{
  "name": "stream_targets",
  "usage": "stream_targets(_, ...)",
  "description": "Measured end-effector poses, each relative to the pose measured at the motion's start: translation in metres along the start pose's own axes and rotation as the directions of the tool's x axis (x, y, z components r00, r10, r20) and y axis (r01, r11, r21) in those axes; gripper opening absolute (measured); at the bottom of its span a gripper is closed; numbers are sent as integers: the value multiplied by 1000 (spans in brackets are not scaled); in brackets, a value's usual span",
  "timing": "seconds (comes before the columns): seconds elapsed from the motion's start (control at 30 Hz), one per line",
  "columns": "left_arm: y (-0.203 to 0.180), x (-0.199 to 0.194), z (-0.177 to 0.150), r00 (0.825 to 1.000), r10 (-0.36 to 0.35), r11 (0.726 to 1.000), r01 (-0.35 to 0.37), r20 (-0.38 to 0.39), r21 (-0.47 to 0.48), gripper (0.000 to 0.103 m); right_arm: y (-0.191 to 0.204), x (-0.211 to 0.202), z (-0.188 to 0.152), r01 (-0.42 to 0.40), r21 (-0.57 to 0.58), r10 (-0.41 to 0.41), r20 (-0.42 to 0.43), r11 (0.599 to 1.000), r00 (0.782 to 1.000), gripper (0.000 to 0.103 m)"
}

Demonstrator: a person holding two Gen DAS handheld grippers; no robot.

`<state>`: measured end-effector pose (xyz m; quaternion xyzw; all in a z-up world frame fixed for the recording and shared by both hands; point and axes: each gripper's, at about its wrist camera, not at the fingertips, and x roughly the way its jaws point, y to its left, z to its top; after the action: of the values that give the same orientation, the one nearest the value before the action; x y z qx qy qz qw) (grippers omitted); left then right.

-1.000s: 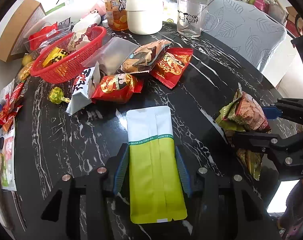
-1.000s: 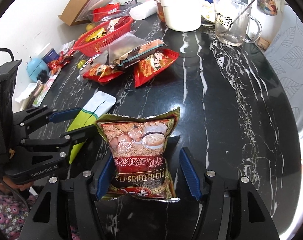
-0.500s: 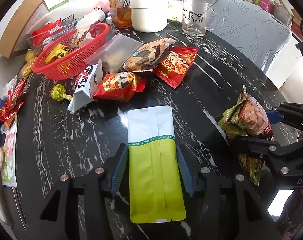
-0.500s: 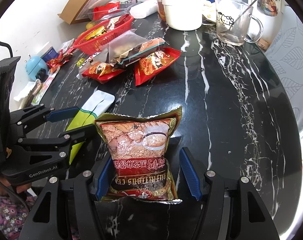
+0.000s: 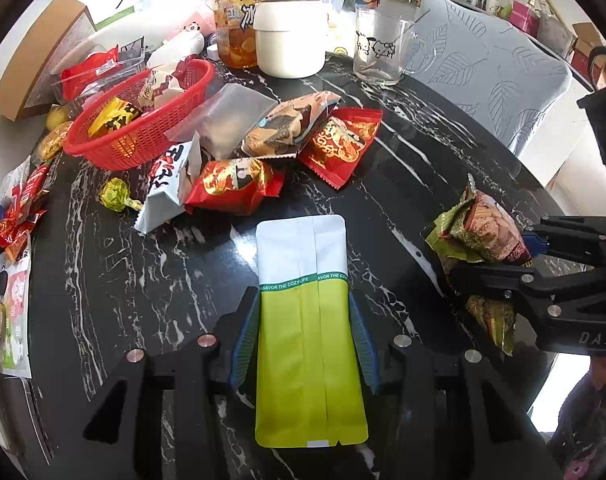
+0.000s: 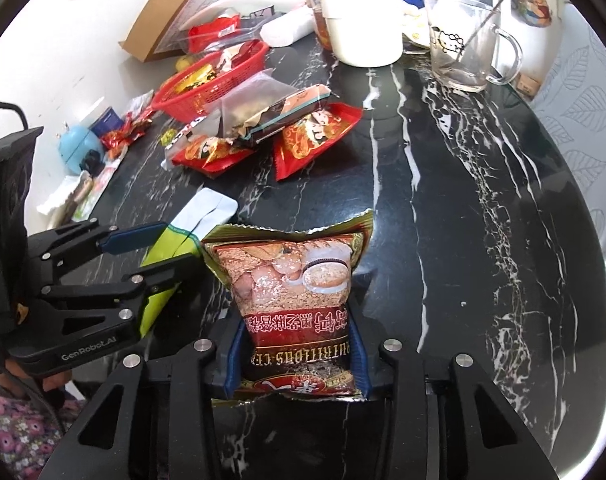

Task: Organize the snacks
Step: 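Close the left gripper on the green-white packet and lift it, then carry the green-white packet with the left gripper while the right gripper carries the nut bag toward the red basket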

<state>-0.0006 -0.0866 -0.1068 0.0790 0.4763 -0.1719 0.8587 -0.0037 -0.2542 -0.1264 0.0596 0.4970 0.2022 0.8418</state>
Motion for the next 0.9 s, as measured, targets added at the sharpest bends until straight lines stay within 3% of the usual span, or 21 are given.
stream_targets(0.4, 7, -19, 11, 998, -38, 999, 39, 41, -33, 44, 5, -10, 5, -35, 6, 35, 25, 999, 999, 41)
stream_targets(0.9, 34, -60, 32, 985, -2, 996, 18, 175, -91, 44, 25, -20, 37, -124, -51, 128, 69, 991, 989, 41)
